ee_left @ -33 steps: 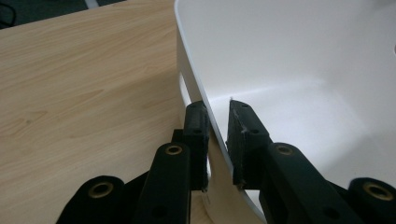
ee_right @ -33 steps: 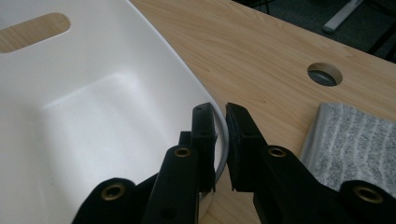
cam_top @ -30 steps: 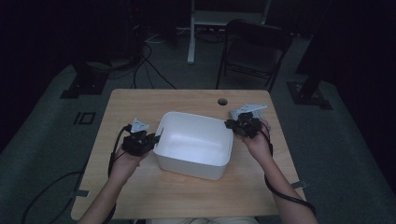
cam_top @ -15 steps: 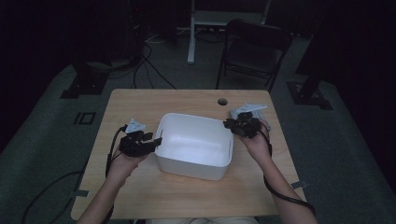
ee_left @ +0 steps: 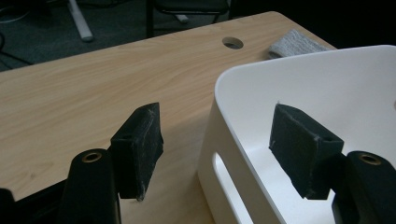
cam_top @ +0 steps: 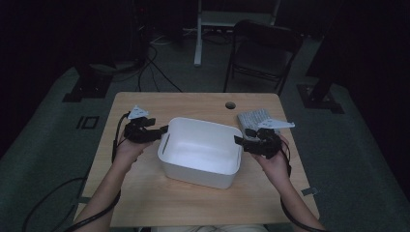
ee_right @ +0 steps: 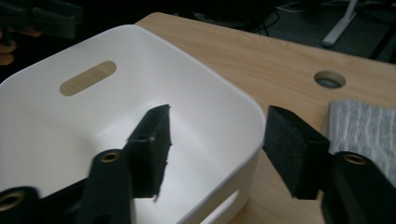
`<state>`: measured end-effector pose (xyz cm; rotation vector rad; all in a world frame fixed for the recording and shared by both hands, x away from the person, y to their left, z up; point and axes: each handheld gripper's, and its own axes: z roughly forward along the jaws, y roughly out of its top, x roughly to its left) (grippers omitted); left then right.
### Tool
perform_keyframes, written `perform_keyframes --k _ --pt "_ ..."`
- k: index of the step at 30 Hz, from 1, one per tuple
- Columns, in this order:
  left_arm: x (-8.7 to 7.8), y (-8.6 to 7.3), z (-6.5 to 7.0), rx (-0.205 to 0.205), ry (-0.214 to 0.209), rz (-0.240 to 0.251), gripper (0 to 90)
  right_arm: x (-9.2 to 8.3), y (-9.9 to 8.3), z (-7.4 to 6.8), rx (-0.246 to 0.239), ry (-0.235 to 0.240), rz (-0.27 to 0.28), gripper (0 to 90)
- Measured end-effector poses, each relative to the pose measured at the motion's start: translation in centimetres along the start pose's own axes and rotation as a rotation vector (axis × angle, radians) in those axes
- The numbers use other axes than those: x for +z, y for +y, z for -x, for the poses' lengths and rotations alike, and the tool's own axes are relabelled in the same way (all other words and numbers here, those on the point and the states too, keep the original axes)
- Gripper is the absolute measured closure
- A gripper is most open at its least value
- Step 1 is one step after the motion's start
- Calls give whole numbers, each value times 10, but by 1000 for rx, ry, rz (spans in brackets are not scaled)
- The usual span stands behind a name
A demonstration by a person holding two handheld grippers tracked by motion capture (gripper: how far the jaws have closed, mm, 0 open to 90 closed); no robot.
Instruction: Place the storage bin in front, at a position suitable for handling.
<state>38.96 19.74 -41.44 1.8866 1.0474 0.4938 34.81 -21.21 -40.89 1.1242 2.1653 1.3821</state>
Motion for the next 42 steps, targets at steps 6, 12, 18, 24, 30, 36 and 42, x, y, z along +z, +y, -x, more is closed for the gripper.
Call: perform_keyframes --k 6,12,18,24,30,36,42 --pt "20 3 -3 22 -4 -19 425 0 -14 -2 53 -4 -7 375" --pt "40 3 -2 35 -8 -80 527 6 -24 -2 78 9 -19 385" --pt "46 6 2 54 -13 -75 673 11 -27 -6 52 -31 -50 466" --pt "43 5 6 67 3 -70 771 11 -27 -3 43 -37 -64 575" --pt "35 -2 6 55 13 -50 768 14 -22 -3 29 -50 -75 637" --pt "24 -8 9 59 23 -54 753 19 -15 3 43 -35 -75 699" --pt "16 -13 11 33 19 -50 745 25 -12 4 24 -53 -79 709"
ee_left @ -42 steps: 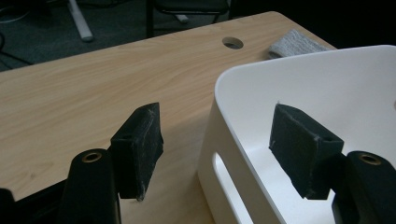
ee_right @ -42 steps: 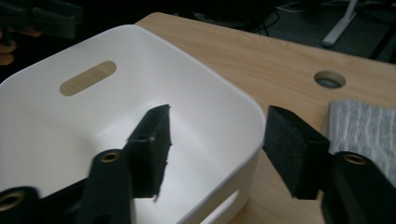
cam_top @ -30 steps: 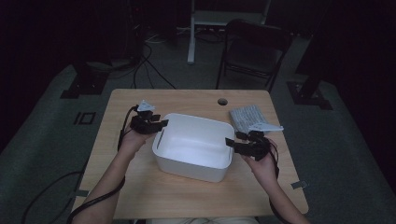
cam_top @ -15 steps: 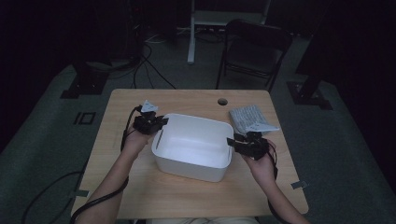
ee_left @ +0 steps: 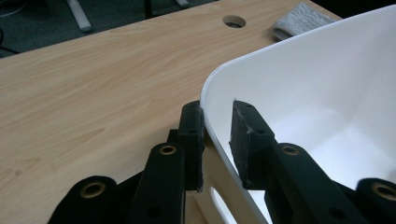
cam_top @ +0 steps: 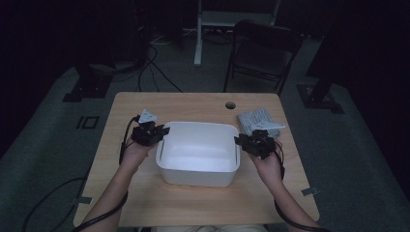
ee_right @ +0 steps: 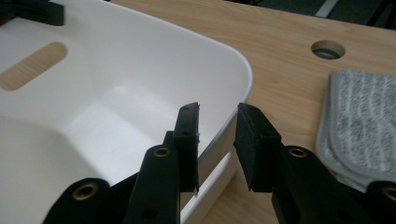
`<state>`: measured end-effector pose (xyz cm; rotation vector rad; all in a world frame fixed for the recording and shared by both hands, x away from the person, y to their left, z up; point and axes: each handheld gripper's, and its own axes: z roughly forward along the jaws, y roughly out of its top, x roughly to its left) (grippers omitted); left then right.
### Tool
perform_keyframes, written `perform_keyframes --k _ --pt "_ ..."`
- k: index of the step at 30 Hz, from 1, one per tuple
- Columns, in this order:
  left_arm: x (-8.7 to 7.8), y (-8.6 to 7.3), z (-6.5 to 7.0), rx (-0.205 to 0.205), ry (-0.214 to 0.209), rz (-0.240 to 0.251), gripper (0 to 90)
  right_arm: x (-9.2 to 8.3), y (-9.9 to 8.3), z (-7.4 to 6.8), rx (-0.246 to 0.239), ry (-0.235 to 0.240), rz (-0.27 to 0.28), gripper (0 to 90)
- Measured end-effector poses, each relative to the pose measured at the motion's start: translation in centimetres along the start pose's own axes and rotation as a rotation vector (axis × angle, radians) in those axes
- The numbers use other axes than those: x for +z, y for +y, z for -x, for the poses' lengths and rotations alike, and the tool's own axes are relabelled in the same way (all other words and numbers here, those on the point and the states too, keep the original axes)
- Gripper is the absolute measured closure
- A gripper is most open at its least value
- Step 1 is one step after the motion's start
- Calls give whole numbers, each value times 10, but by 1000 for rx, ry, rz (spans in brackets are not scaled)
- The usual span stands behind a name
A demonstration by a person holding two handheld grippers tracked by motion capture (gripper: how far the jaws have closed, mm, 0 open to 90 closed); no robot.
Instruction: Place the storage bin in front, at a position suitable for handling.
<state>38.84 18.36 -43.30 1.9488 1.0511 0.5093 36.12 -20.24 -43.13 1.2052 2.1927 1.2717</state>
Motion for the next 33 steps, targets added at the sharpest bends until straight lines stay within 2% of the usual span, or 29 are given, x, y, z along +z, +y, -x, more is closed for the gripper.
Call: perform_keyframes --k 3,8,18,23,24,26,27,28,29,30,31,32,33 --pt "-5 -3 4 5 10 8 740 5 5 2 2 -9 -4 714" --pt "-12 -10 8 -30 7 16 729 14 13 7 -6 -15 -15 750" --pt "-22 -17 22 -45 36 5 713 28 26 13 -17 -20 -30 833" --pt "-26 -19 27 -42 41 4 703 34 31 16 -18 -19 -33 840" --pt "-26 -21 26 -59 34 8 699 36 32 18 -7 -13 -35 817" --pt "-25 -21 24 -66 25 11 695 37 33 18 -2 -1 -35 810" --pt "-25 -21 23 -72 17 12 687 39 33 19 0 2 -35 752" --pt "-25 -22 19 -69 -3 24 640 39 32 19 13 13 -30 693" --pt "-25 -22 19 -69 -3 24 572 39 32 19 13 13 -30 693" --pt "-24 -21 16 -78 -23 31 526 35 31 19 35 44 -18 615" --pt "-24 -21 16 -78 -23 31 479 35 31 19 35 44 -18 615" --pt "-25 -20 14 -86 -25 44 466 31 30 16 40 86 -30 562" --pt "-25 -20 14 -86 -25 44 465 31 30 16 40 86 -30 562"
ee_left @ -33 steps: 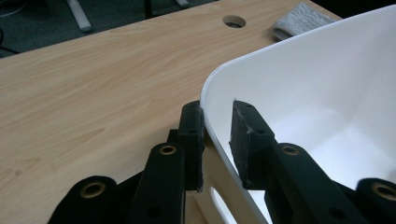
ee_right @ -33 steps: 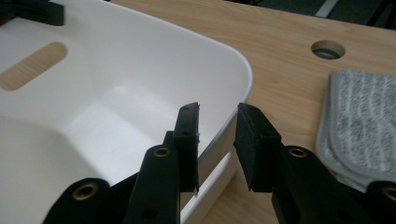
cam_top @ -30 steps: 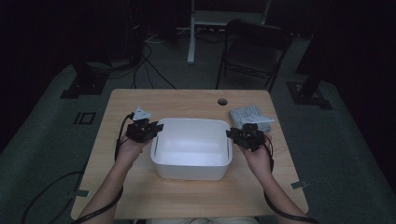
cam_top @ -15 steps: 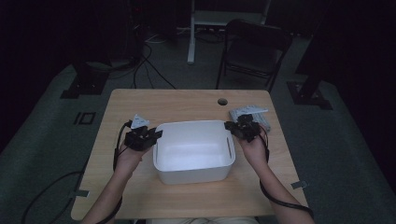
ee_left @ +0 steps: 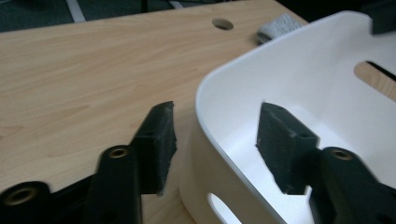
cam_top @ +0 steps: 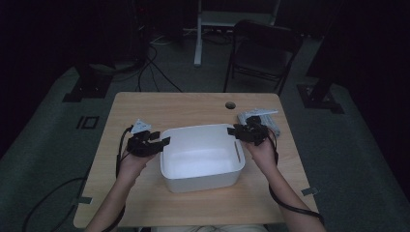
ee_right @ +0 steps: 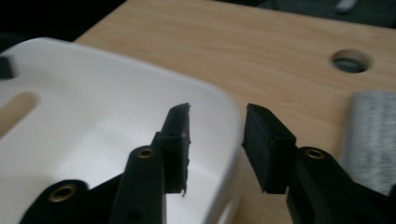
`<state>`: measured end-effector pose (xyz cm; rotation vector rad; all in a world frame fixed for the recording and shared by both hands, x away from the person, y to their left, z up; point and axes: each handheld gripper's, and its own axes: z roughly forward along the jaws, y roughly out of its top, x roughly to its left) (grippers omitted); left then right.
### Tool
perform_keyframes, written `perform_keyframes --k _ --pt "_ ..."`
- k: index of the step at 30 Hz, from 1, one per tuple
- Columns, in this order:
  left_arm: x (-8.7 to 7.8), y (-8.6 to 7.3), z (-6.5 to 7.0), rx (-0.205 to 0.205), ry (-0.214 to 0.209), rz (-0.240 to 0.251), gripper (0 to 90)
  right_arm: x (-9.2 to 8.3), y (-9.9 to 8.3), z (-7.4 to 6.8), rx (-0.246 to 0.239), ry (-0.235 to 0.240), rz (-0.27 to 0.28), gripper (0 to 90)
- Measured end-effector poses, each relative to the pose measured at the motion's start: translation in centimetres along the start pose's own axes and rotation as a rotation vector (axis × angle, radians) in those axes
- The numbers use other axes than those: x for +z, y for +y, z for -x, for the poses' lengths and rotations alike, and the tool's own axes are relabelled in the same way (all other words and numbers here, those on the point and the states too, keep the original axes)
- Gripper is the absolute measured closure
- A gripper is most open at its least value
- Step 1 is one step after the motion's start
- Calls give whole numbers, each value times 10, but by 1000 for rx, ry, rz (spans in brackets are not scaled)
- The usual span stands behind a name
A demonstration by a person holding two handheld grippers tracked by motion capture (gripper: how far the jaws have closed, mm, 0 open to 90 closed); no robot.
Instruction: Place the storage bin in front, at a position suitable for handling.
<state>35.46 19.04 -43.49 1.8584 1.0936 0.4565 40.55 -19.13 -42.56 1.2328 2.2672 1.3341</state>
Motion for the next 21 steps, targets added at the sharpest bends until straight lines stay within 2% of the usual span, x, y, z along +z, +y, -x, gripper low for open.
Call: perform_keyframes --k 1,2,3,4,5,8,10,12,13,14,15,16,17,18,19,21 --pt "0 2 -3 -10 -12 5 443 -6 -4 -6 -12 -10 20 511" --pt "0 2 -3 -10 -12 5 398 -6 -4 -6 -12 -10 20 511" --pt "0 3 -3 1 10 4 396 -13 -7 -11 -13 -5 31 453" --pt "0 3 -3 1 10 4 383 -13 -7 -11 -13 -5 31 453" --pt "1 4 -4 15 12 -3 373 -22 -12 -15 -22 -17 48 442" --pt "3 5 -5 28 11 -16 377 -30 -17 -20 -35 -37 43 424" --pt "6 5 -5 37 22 -25 418 -34 -22 -21 -41 -40 37 425" --pt "7 5 -6 21 15 -13 474 -37 -28 -23 -36 -42 21 434" --pt "7 6 -7 20 21 -5 499 -38 -33 -24 -29 -39 2 477" --pt "7 6 -7 20 21 -5 559 -38 -33 -24 -29 -39 2 477" --pt "7 6 -6 21 19 -2 559 -37 -34 -25 -35 -36 -8 479" --pt "8 6 -5 24 18 -9 573 -37 -36 -25 -41 -52 -20 515" --pt "9 6 -3 45 27 -32 628 -35 -37 -25 -52 -63 -31 541" --pt "9 6 -3 45 27 -32 630 -35 -37 -25 -52 -63 -31 541" --pt "10 6 -2 58 17 -44 652 -34 -37 -24 -45 -80 -32 587" --pt "9 7 0 62 29 -37 712 -33 -36 -22 -46 -92 -31 616"
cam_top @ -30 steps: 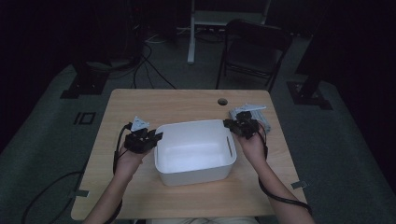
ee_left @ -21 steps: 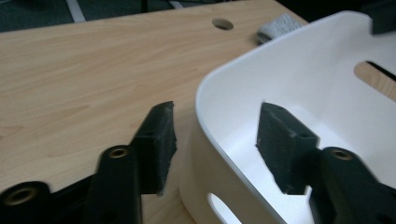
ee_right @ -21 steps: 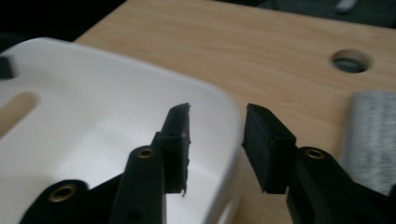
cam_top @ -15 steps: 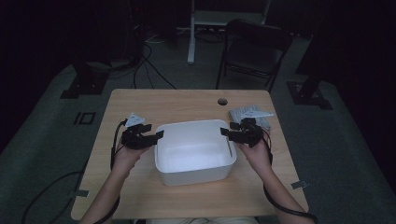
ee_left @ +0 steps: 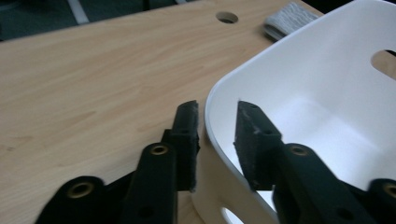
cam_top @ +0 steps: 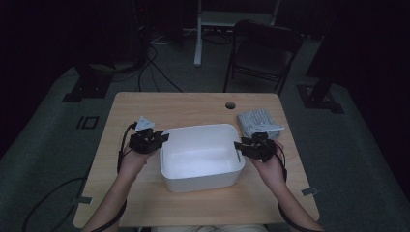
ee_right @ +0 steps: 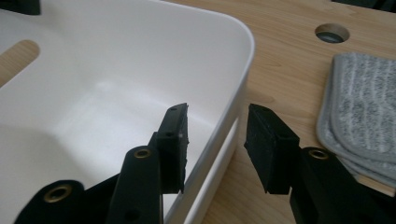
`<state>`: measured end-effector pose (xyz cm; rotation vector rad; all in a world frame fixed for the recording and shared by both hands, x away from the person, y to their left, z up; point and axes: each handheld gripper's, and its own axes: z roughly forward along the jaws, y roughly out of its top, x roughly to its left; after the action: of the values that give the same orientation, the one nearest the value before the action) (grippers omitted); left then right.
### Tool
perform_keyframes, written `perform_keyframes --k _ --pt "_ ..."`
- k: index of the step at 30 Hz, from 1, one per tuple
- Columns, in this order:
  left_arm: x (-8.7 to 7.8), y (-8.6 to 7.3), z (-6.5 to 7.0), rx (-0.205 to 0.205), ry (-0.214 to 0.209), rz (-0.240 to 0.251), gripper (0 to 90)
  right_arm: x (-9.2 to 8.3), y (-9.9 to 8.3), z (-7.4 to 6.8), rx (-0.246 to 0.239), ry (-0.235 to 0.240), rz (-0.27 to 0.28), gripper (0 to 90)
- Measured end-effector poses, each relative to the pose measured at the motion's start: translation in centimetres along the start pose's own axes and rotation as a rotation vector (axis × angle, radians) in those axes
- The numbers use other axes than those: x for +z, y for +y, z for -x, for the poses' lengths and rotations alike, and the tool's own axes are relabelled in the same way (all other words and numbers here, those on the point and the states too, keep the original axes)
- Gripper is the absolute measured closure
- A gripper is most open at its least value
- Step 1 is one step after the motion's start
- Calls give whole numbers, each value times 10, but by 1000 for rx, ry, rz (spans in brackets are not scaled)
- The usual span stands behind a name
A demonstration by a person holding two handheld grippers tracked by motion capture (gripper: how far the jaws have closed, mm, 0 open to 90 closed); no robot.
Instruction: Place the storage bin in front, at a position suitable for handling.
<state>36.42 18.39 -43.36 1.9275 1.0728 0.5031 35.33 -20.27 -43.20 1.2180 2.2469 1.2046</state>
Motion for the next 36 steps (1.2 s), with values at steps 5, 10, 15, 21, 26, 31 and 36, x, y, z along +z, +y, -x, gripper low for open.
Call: perform_keyframes --k 5,10,15,21,26,31,36 --pt "-2 2 0 -20 20 1 745 3 4 3 7 18 -4 719" --pt "-4 4 3 -9 26 -12 789 9 13 3 -16 -32 -16 764" --pt "-6 5 6 -11 36 -30 785 16 21 8 -16 -49 -23 790" --pt "-9 3 11 -29 44 -43 768 28 34 16 -17 -66 -36 833" --pt "-10 1 15 -37 34 -40 758 36 40 21 -12 -76 -25 859" --pt "-1 -1 15 -59 24 -45 696 37 40 24 8 -47 -2 781" --pt "7 1 14 -44 49 -64 751 30 38 22 45 7 44 585"
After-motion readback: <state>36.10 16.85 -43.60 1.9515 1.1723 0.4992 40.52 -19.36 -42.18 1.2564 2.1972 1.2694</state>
